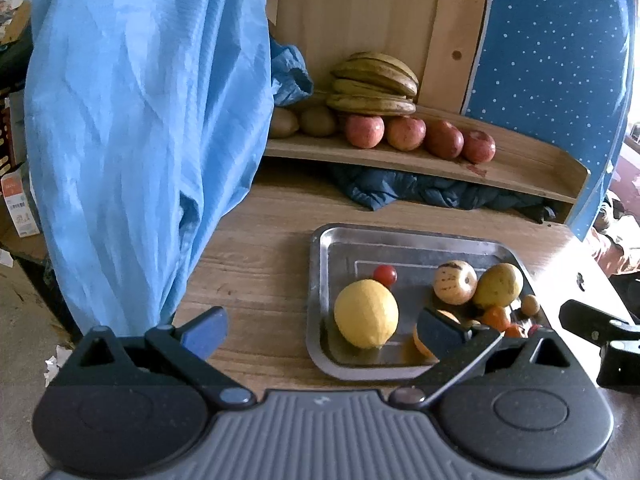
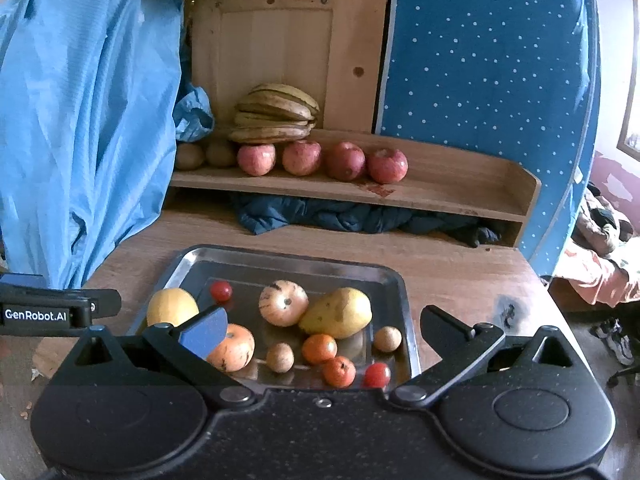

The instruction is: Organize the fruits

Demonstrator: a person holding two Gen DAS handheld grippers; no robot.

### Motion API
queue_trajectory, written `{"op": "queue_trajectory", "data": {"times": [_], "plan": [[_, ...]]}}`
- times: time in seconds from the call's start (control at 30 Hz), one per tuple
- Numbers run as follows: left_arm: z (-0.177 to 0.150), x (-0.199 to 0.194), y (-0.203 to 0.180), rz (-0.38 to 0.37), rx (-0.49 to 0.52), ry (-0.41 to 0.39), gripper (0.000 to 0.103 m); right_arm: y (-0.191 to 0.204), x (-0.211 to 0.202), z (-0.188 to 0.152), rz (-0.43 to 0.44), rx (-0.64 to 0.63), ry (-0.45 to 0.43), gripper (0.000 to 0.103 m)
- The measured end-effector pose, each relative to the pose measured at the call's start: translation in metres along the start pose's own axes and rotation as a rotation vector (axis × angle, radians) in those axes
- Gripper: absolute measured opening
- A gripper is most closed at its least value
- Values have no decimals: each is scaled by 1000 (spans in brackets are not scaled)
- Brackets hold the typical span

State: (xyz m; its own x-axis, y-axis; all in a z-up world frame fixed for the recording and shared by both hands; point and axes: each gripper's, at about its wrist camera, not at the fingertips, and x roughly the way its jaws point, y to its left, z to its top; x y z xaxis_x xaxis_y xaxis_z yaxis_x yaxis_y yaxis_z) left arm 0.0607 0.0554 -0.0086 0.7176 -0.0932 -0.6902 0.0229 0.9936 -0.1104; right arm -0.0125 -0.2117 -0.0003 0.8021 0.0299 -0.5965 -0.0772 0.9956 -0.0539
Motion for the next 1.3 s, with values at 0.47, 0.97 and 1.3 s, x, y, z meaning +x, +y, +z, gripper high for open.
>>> {"op": "queue_trajectory", "data": {"times": [0.47, 0.97, 1.3], "plan": [[-17, -16, 17, -39, 43, -5, 103, 19, -25, -22, -31, 25, 34, 102], [-30, -21, 14, -43, 56, 10, 103, 18, -29, -37, 13, 45, 79, 102], [-28, -19, 10, -28, 63, 10, 103, 16, -29, -38, 10, 46, 81, 102]]}}
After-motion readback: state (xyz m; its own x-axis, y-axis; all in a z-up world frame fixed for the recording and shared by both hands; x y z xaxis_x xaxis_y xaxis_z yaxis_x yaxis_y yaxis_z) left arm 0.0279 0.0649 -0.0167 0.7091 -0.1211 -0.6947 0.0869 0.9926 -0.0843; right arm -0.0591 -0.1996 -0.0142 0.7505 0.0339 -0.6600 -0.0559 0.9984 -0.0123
